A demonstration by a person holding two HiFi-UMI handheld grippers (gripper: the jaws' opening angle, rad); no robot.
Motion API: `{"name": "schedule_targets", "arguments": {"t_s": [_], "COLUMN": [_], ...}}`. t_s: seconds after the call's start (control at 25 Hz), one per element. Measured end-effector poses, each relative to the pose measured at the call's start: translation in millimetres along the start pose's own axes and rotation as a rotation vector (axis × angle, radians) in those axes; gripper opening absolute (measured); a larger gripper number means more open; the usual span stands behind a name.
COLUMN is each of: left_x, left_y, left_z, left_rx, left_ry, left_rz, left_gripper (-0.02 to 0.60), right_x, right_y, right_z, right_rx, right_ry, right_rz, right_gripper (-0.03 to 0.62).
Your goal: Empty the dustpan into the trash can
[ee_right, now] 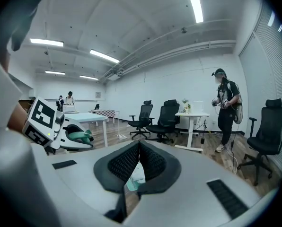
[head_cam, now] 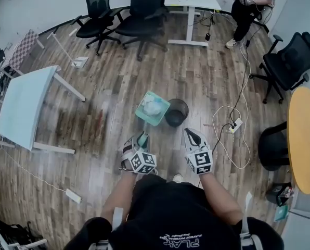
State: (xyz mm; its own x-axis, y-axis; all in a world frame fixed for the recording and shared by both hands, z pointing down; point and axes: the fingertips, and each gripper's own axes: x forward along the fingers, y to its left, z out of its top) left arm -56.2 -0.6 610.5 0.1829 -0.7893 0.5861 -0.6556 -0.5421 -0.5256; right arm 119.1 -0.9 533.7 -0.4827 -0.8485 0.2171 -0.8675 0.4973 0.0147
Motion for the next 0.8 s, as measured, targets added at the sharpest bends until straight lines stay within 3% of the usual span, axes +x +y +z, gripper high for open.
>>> {"name": "schedule_targets", "arguments": {"t_s": [0.48,0.8], "left_x": [24,28], "left_y": [-47,-78], "left_z": [31,34], "left_rx": [0.508,0.735], "left_ry": [-0.019,-0.018], "left_rz": [-0.044,-0.15], "left_gripper": [0.115,0.109], "right_x": [-23,-27], "right_y": [-28,-40], "right_z": [0,-2], "right_rx": [0.01,0.023], "right_ry": [-0.025,-0.036], "right_rz": [-0.038,-0.049], "right_gripper": [0.023,0.023]}}
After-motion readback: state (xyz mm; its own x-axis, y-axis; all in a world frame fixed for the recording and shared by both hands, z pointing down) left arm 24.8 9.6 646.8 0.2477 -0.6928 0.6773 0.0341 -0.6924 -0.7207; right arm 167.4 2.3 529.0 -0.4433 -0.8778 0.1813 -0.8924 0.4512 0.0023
